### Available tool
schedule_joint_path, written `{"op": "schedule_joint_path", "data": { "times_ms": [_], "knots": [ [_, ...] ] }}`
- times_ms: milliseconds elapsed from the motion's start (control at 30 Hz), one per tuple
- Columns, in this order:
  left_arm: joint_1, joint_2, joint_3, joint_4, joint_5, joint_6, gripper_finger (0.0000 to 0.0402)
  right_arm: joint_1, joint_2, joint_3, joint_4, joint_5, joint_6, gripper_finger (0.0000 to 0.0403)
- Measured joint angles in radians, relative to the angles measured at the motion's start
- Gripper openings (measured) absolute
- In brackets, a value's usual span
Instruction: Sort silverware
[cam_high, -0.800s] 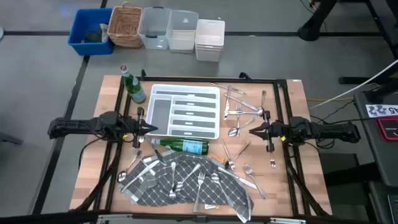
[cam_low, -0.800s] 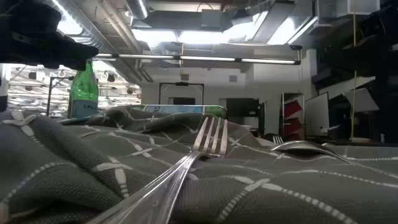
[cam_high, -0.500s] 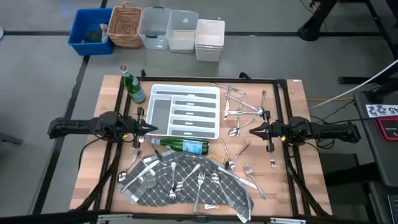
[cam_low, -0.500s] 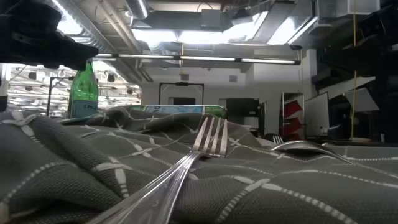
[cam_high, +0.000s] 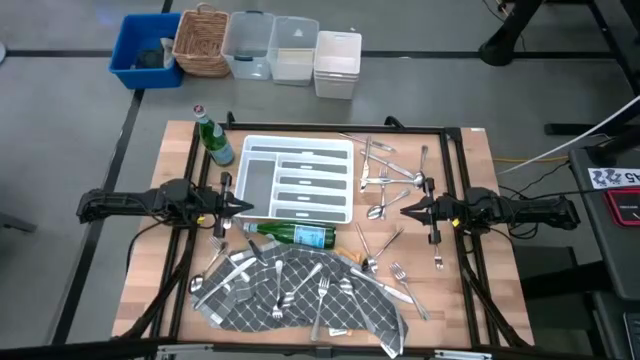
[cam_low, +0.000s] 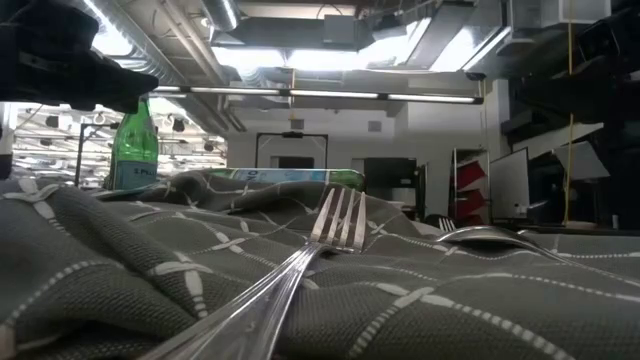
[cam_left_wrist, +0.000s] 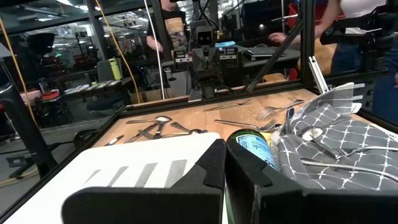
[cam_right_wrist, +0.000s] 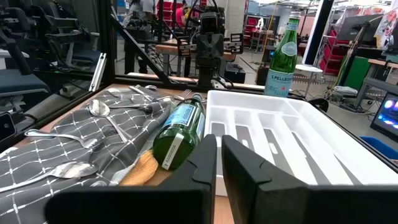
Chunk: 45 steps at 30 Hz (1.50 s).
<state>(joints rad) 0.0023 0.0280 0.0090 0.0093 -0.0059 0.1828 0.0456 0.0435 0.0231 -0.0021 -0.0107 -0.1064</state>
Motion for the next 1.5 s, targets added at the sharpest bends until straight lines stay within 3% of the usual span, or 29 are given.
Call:
{"op": "schedule_joint_path", "data": {
  "times_ms": [1167,1333,1500],
  "knots": [
    [0.000,0.000,0.000,0.000,0.000,0.000,0.0000,0.000,0.000,-0.001,0.009,-0.001,-0.024,0.0030],
    [0.000,0.000,0.000,0.000,0.000,0.000,0.0000,0.000,0.000,-0.004,0.109,-0.085,0.170,0.0030],
    [0.000,0.000,0.000,0.000,0.000,0.000,0.0000,0.000,0.000,-0.003,0.220,-0.089,0.299,0.0030]
  ]
}}
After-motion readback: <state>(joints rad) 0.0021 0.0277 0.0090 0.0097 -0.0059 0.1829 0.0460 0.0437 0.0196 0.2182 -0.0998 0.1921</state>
